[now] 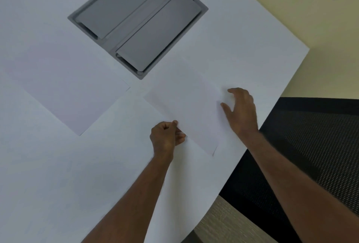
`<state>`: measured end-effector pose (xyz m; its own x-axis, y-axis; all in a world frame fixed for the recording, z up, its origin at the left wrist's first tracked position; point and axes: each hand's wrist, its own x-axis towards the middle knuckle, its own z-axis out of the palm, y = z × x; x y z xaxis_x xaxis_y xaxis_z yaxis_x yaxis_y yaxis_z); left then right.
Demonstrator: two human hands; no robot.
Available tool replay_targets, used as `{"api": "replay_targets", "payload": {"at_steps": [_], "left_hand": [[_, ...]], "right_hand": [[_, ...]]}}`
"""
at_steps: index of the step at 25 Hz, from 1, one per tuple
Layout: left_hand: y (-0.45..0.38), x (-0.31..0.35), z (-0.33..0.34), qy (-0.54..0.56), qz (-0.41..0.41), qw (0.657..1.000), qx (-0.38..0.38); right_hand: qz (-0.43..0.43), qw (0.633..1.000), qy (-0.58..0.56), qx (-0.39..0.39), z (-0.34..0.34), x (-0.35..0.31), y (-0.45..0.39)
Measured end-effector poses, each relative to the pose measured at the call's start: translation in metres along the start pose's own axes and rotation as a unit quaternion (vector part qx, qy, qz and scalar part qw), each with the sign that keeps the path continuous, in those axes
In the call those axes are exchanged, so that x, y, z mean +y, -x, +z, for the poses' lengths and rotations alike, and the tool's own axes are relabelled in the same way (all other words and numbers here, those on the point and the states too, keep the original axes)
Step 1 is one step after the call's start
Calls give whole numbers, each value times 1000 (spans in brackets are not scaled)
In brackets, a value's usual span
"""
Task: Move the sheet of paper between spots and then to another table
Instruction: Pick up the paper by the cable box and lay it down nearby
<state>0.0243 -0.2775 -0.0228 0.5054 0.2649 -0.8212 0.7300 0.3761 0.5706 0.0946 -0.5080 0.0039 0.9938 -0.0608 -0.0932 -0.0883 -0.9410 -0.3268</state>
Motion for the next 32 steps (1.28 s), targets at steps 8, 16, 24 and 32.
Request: {"api": "replay_targets", "payload": {"at_steps": [8,16,24,32], "left_hand": [[0,-2,2,-314,207,927,-11],[-3,-8,11,-576,429,696,8],[-8,-9,16,-595,435,676,12],[-7,-5,15,-603,420,679,-1]], "right_hand": [[32,993,34,-110,28,19,24],[49,992,15,-114,17,46,17],[54,994,12,-99,16,51,18],[54,993,10,-108,14,47,17]]}}
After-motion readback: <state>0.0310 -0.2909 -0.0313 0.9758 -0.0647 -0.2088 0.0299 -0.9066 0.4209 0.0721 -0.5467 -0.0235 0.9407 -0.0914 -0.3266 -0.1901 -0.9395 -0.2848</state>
